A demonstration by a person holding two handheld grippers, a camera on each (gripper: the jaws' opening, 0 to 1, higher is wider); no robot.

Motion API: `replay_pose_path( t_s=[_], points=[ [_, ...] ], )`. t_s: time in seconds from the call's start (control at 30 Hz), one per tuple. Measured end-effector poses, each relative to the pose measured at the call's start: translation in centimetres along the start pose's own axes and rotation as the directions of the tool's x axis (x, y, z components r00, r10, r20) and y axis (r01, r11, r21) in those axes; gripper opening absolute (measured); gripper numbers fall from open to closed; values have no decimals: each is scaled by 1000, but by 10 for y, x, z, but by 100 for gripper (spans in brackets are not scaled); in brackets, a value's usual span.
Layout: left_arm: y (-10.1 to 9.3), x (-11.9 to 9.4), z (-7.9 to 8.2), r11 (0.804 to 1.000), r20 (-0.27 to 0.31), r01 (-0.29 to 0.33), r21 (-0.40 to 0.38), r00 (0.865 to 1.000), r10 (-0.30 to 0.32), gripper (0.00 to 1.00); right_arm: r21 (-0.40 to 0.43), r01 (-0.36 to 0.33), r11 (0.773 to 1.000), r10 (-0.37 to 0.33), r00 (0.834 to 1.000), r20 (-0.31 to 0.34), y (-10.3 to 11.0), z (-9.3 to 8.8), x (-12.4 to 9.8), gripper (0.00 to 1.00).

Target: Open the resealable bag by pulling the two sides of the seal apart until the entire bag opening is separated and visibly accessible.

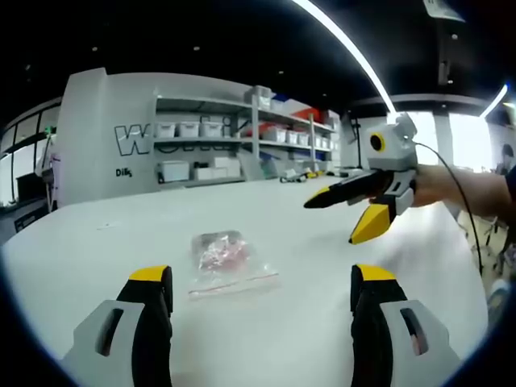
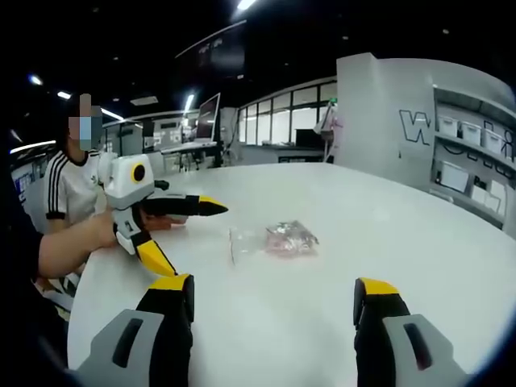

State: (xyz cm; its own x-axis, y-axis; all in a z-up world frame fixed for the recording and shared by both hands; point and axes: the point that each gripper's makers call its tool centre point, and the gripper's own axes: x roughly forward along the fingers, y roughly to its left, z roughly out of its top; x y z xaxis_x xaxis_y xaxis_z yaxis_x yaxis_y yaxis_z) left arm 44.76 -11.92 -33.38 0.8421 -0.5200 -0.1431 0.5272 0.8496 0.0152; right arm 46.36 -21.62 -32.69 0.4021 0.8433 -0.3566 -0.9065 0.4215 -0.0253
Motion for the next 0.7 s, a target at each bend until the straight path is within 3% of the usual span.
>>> replay_pose_path(
  t_s=[0.7],
  points=[
    [-1,0,0,1000,2,1,-1,1000,-1,90,-7,-14,1000,14,1000,5,0,6,10,82]
  ],
)
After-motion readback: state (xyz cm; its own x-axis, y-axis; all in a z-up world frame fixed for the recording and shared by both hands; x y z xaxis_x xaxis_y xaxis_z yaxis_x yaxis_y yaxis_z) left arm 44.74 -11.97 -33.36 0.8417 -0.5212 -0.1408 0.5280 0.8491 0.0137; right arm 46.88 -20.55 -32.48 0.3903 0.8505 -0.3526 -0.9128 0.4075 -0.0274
